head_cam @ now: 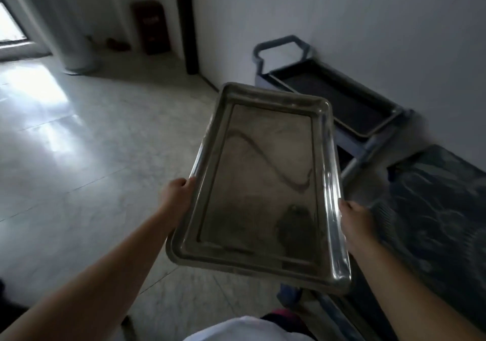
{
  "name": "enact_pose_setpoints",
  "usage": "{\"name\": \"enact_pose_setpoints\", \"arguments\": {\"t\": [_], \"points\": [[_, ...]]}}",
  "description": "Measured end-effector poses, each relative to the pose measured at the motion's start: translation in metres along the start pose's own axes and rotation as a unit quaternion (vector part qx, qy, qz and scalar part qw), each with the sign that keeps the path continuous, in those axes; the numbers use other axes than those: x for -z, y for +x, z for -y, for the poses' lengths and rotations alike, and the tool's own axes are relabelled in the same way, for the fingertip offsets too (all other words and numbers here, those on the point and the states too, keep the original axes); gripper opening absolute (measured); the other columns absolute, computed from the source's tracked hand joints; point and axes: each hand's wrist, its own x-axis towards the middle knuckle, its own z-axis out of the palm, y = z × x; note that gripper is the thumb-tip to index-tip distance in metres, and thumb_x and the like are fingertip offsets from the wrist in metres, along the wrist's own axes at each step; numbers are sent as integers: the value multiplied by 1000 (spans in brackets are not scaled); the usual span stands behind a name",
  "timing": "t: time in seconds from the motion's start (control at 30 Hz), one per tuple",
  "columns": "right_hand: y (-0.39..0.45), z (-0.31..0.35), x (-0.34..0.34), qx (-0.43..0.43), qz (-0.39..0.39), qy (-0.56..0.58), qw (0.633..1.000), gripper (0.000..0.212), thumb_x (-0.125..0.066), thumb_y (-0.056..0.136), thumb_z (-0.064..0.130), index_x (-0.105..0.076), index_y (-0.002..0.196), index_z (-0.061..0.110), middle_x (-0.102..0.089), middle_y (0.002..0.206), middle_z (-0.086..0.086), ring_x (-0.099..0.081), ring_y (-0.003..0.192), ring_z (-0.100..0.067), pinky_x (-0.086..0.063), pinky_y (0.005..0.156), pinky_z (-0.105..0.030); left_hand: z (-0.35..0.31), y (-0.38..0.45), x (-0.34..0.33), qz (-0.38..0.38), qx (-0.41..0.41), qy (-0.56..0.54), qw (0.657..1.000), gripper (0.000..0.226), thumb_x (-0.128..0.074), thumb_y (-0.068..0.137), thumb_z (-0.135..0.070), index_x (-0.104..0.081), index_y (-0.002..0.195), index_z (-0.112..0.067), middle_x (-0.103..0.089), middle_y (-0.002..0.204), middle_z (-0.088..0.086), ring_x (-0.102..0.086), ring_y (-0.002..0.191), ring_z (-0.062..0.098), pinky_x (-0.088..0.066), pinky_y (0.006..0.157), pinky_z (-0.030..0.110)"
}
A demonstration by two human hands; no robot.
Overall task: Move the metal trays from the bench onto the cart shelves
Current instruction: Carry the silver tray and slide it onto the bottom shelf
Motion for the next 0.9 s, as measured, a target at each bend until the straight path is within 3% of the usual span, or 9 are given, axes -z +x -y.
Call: {"name": "enact_pose_setpoints", "arguments": {"t": [0.1,0.23,0.33,0.5,0.7,0.9], "points": [[1,27,-52,18,42,-22,999,28,-55,94,35,-69,94,11,-65,79,-10,-57,75,-25,-40,70,-32,30,10,37,-45,30,12,998,52,-52,100,-45,-66,76,-1,-65,70,17,-60,69,32,-43,62,38],[10,57,-112,29,92,-31,995,24,-57,95,32,-65,82,13,-62,70,-2,-54,64,-15,-42,58,-27,63,29,68,-84,64,0,994,53,-52,100,-46,-67,75,-2,-67,72,18,-62,71,34,-50,68,42],[24,77,-153,37,133,-42,989,16,-56,95,33,-62,85,22,-62,75,1,-56,72,-17,-44,66,-31,76,53,81,-103,79,10,991,53,-50,100,-45,-67,72,-3,-65,68,16,-61,68,32,-44,61,39],[68,116,-220,41,169,-49,984,13,-54,95,38,-59,88,28,-58,75,14,-53,69,-6,-35,55,-23,74,115,89,-137,109,-4,985,51,-53,100,-44,-64,62,-10,-58,58,6,-52,57,21,-34,50,33],[122,164,-276,46,179,-71,980,22,-50,89,51,-61,86,32,-65,76,8,-62,72,-17,-49,63,-32,60,186,95,-156,118,-16,981,53,-53,99,-44,-64,65,-5,-56,57,8,-50,56,22,-34,52,35],[159,196,-311,37,142,-70,987,33,-49,83,56,-65,74,28,-66,65,1,-62,63,-21,-49,60,-33,47,262,97,-129,100,-28,986,56,-52,100,-46,-63,65,-4,-55,57,9,-51,58,26,-37,56,37]]}}
